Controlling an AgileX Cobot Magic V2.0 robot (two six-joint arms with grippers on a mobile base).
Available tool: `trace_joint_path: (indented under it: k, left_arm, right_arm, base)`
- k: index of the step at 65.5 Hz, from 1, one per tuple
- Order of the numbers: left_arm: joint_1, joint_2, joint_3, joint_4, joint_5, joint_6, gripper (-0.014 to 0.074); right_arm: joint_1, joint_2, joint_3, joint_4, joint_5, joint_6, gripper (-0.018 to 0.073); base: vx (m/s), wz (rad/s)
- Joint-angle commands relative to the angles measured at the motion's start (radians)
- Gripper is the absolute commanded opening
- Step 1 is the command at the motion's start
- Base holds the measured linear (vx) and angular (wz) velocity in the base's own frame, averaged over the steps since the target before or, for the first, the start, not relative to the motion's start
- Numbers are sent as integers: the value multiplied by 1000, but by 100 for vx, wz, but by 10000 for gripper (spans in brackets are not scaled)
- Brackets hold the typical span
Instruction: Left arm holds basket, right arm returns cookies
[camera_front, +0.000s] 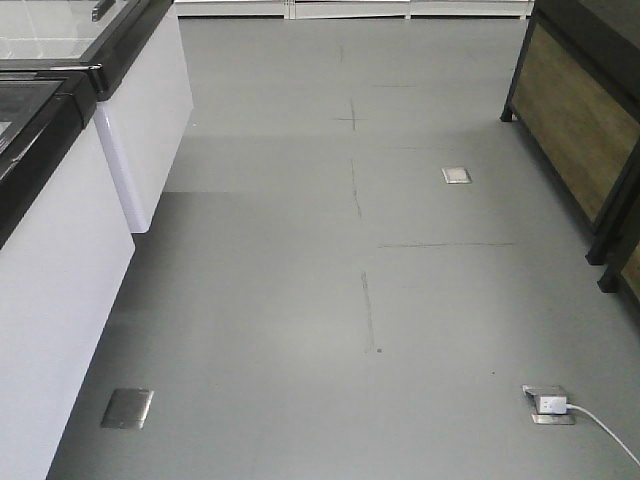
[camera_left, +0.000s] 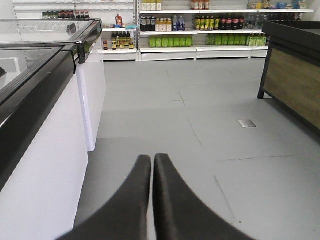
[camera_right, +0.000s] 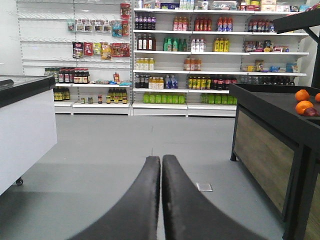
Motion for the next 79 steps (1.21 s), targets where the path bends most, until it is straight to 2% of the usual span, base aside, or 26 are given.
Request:
trace_joint_path:
  k: [1, 79]
  left_arm:
    - [-3, 18, -37, -6, -76, -2, -6]
    - [-3, 18, -37, -6, -76, -2, -6]
  right_arm:
    - [-5, -11, -1, -5, -74, -4, -3]
    - [-5, -11, -1, -5, -74, -4, -3]
  base:
    - [0, 0]
    - [0, 0]
